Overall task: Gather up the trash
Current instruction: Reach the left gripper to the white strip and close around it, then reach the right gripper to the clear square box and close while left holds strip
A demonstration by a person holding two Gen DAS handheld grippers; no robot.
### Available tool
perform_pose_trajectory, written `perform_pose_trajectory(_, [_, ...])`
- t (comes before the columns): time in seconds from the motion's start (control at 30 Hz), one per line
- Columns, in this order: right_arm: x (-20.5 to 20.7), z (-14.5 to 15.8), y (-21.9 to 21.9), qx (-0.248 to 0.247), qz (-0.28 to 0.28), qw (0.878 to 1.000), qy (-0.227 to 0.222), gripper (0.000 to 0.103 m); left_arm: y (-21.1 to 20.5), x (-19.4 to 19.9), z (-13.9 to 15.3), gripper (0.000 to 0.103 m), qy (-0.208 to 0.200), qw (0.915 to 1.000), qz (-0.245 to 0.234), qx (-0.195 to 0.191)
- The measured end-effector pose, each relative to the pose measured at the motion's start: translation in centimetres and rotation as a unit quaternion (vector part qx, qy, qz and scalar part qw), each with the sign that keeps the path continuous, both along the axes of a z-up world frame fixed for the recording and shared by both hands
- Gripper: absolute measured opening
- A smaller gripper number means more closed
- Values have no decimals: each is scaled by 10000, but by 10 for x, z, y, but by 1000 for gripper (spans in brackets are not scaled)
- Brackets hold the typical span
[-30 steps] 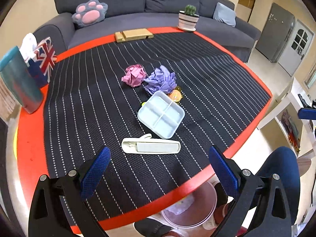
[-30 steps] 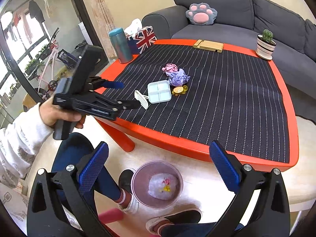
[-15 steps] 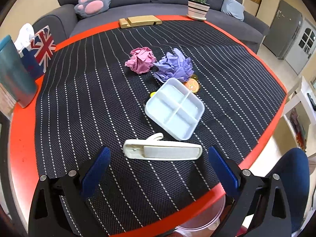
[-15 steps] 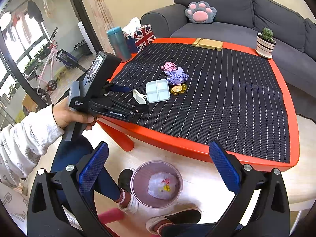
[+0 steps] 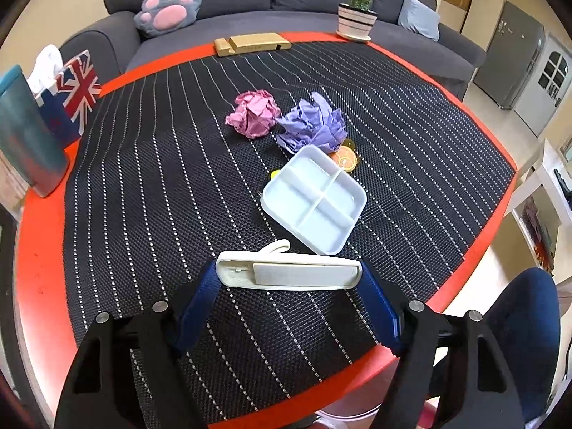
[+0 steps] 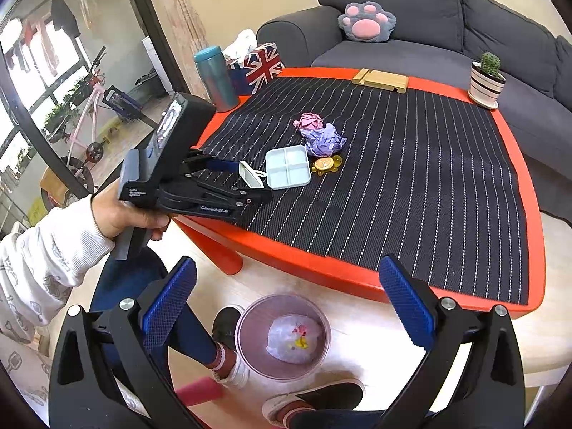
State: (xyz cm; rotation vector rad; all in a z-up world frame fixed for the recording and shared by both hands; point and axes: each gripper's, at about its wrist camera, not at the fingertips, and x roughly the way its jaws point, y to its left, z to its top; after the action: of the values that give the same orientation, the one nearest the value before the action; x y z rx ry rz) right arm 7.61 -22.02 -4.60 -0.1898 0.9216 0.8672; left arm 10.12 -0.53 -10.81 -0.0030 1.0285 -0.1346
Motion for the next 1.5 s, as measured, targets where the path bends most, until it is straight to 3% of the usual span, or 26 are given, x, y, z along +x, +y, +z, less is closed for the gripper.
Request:
perform_pose_trajectory(0.63, [52,-13,61,-489,256,9983,-173,100,13,-37,54,74,-418,9990,37,-166])
perform_pose_trajectory(1.2, [100,-51,124,-1027,499,9934,-80,100,29,-56,57,74,-484,9981,165,-357])
perform_pose_trajectory(1.23, [103,-54,127,-1056,503,9931,-74,99,29,-56,57,74,-488,9980,173,-365])
perform_pose_trajectory(1.33, [108,-62,132,-1113,517,9924,-6,80,32,-58,57,74,-492,9978,197,-388])
perform_pose_trajectory(1.5, [110,-69,138,-1173,560,9915,53,71,34,-59,54,74,-489,9976,217,-435])
